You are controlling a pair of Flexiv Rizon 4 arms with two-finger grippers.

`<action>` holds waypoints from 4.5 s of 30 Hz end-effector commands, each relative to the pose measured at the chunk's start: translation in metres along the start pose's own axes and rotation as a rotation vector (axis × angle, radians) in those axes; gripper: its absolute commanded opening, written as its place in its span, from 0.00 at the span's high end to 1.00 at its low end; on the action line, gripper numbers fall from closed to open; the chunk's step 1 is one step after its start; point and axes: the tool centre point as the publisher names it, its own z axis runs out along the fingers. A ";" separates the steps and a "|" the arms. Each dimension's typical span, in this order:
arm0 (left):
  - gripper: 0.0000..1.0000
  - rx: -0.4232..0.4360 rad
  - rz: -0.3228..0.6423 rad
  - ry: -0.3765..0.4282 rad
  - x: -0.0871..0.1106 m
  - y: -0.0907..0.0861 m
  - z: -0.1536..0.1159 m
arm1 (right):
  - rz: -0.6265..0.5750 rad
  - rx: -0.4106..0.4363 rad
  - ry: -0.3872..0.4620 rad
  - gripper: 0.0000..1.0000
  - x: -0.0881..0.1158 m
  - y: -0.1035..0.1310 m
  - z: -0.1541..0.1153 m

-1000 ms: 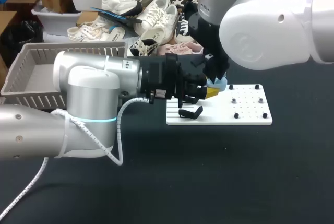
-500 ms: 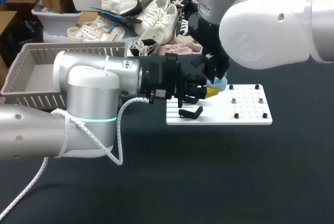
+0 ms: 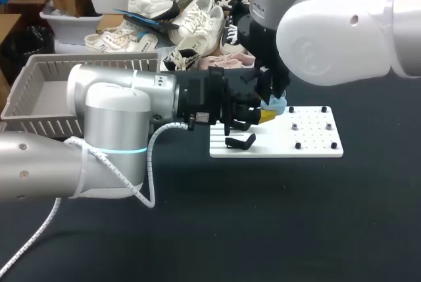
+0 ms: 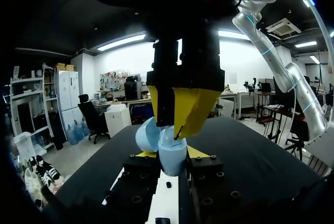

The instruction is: Pick up each earbud case from the left stands, insert the matching earbuds, close the lid, and place the case in the box.

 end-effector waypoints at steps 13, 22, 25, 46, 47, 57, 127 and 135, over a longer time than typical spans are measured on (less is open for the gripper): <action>1.00 -0.001 0.001 -0.002 0.000 0.000 0.000 | 0.078 0.035 -0.078 0.74 -0.016 -0.026 -0.023; 1.00 -0.001 0.001 -0.002 0.000 0.000 0.000 | 0.117 0.046 -0.080 0.72 -0.041 -0.048 -0.010; 1.00 -0.001 0.001 -0.002 0.000 0.000 0.000 | 0.130 0.043 -0.063 0.73 -0.046 -0.053 -0.002; 1.00 -0.001 0.001 -0.002 0.000 0.000 0.000 | 0.151 0.021 0.005 0.72 -0.014 -0.036 0.011; 1.00 -0.001 0.001 -0.002 0.000 0.000 0.000 | 0.152 0.020 0.005 0.73 -0.012 -0.035 0.010; 1.00 -0.001 0.001 -0.002 0.000 0.000 0.000 | 0.205 0.008 -0.022 0.73 -0.003 -0.033 0.003; 0.00 -0.380 -0.105 0.361 0.126 0.162 -0.332 | 0.726 0.106 0.046 0.68 0.011 -0.017 -0.011; 0.00 -0.432 -0.047 0.265 0.091 0.139 -0.328 | 0.686 0.064 -0.080 0.54 0.011 -0.026 -0.019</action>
